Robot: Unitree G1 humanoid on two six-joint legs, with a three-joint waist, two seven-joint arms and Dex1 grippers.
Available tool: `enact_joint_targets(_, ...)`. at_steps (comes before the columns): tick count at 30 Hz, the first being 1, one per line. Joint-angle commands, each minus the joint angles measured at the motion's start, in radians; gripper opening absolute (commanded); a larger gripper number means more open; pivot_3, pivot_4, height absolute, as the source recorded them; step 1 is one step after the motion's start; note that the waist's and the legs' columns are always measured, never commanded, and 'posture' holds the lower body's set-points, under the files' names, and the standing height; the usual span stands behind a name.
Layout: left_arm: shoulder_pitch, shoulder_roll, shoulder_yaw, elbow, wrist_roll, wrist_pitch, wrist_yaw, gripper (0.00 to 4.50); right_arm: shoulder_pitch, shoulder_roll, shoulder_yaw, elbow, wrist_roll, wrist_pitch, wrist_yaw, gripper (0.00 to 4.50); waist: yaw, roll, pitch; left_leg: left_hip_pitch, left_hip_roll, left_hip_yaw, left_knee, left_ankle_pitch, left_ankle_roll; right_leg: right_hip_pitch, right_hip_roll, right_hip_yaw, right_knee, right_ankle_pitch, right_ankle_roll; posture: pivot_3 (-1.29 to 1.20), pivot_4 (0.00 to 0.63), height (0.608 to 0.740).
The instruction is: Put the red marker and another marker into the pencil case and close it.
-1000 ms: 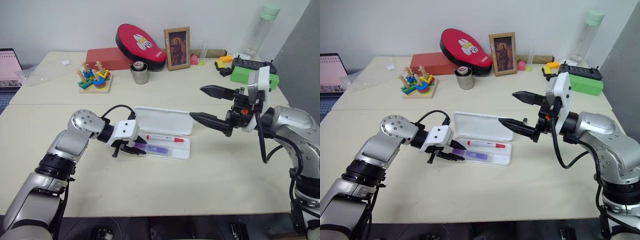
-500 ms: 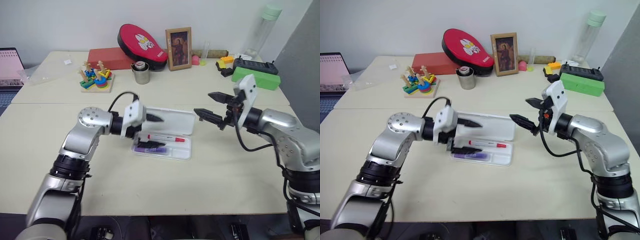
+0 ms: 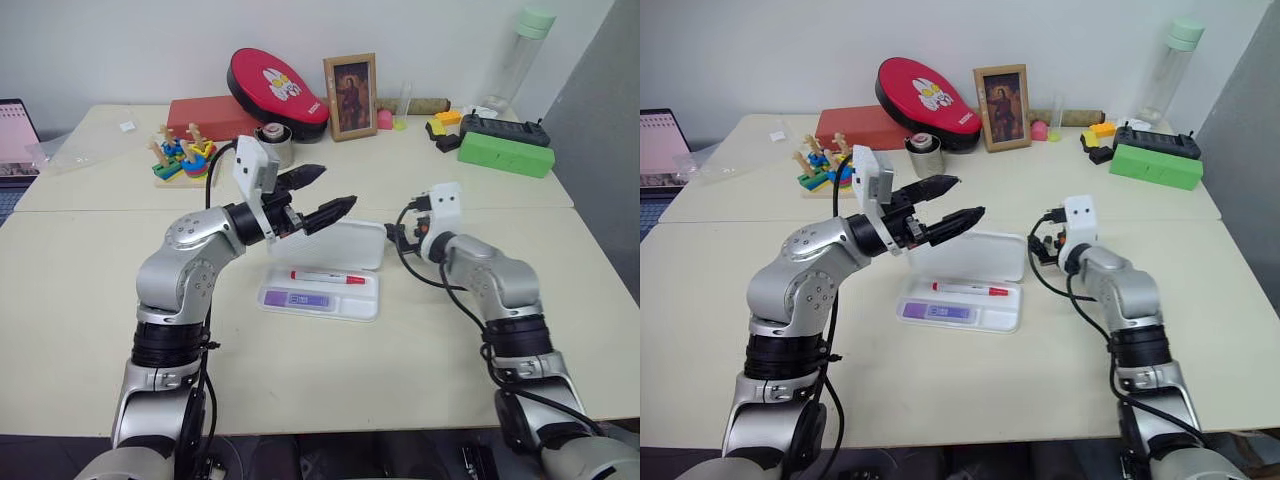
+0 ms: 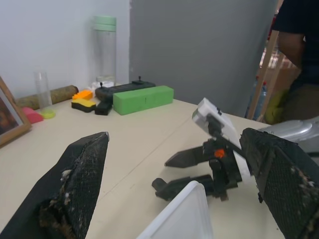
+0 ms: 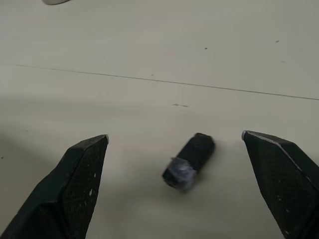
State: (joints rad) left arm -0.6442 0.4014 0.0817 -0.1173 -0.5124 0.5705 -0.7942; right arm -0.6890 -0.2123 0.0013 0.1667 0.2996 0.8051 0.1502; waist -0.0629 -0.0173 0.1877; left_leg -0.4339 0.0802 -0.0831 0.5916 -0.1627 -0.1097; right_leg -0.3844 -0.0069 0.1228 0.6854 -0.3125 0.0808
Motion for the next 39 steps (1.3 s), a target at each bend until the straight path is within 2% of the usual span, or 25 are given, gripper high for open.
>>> enact_joint_targets(1, -0.007, 0.011, 0.016, -0.038, -0.024, -0.005, 0.009, 4.48, -0.028, 0.013, 0.004, 0.034, -0.048, -0.019, -0.029, 4.5, 0.002, 0.0, 0.0, 0.0, 0.0, 0.0, 0.0, 0.0, 0.0, 0.0, 0.0, 0.0, 0.0, 0.0, 0.0, 0.0, 0.15, 0.74)
enact_joint_targets(4, -0.01, 0.013, 0.014, -0.038, -0.021, -0.01, 0.01, 4.48, -0.03, 0.015, 0.045, 0.087, -0.108, -0.02, -0.044, 4.5, 0.005, 0.0, 0.0, 0.0, 0.0, 0.0, 0.0, 0.0, 0.0, 0.0, 0.0, 0.0, 0.0, 0.0, 0.0, 0.0, 0.15, 0.74)
enact_joint_targets(7, -0.011, 0.012, 0.009, -0.034, -0.015, -0.018, 0.012, 4.5, -0.026, 0.008, 0.057, 0.101, -0.146, -0.024, -0.049, 4.02, 0.005, 0.0, 0.0, 0.0, 0.0, 0.0, 0.0, 0.0, 0.0, 0.0, 0.0, 0.0, 0.0, 0.0, 0.0, 0.0, 0.15, 0.74)
enact_joint_targets(14, -0.02, 0.009, -0.003, -0.021, -0.006, -0.035, 0.016, 4.5, -0.009, 0.007, 0.051, 0.07, -0.17, -0.013, -0.044, 2.22, 0.006, 0.0, 0.0, 0.0, 0.0, 0.0, 0.001, 0.0, 0.0, 0.0, 0.0, 0.0, 0.001, 0.0, 0.0, 0.0, 0.15, 0.74)
enact_joint_targets(22, -0.034, 0.009, -0.014, 0.0, 0.006, -0.055, 0.013, 4.5, -0.03, 0.004, -0.012, 0.059, -0.151, -0.026, -0.035, 0.32, 0.007, 0.0, 0.0, 0.0, 0.0, 0.0, 0.0, 0.0, 0.0, 0.0, 0.0, 0.0, 0.001, 0.0, 0.0, 0.0, 0.15, 0.74)
enact_joint_targets(30, 0.036, 0.118, -0.064, -0.065, -0.012, -0.051, -0.138, 4.5, -0.064, -0.121, -0.051, -0.098, -0.035, -0.178, 0.262, 0.29, -0.002, 0.0, 0.0, 0.0, 0.0, 0.0, -0.002, 0.0, 0.0, -0.001, 0.0, 0.0, -0.001, 0.0, 0.0, 0.0, 0.15, 0.74)
enact_joint_targets(34, 0.077, 0.21, -0.089, -0.095, -0.013, -0.042, -0.248, 4.5, -0.063, -0.188, -0.091, -0.245, 0.129, -0.156, 0.474, 0.29, -0.004, 0.0, 0.0, 0.0, 0.0, 0.0, -0.002, 0.0, 0.0, -0.001, 0.0, 0.0, -0.001, 0.0, 0.0, 0.0, 0.15, 0.74)
enact_joint_targets(36, 0.097, 0.261, -0.105, -0.1, 0.003, -0.046, -0.294, 4.5, -0.027, -0.241, -0.047, -0.346, 0.192, -0.123, 0.594, 0.29, -0.004, 0.001, 0.001, 0.0, 0.0, 0.0, -0.002, 0.0, 0.0, -0.001, 0.0, 0.0, -0.002, 0.0, 0.0, 0.0, 0.15, 0.74)
enact_joint_targets(39, 0.115, 0.355, -0.078, -0.067, 0.001, -0.072, -0.384, 4.5, 0.075, -0.377, 0.185, -0.534, 0.208, -0.033, 0.77, 0.29, -0.001, 0.001, 0.001, 0.0, 0.0, 0.0, -0.003, 0.0, 0.0, 0.0, 0.0, 0.0, -0.004, 0.0, 0.0, 0.0, 0.15, 0.74)
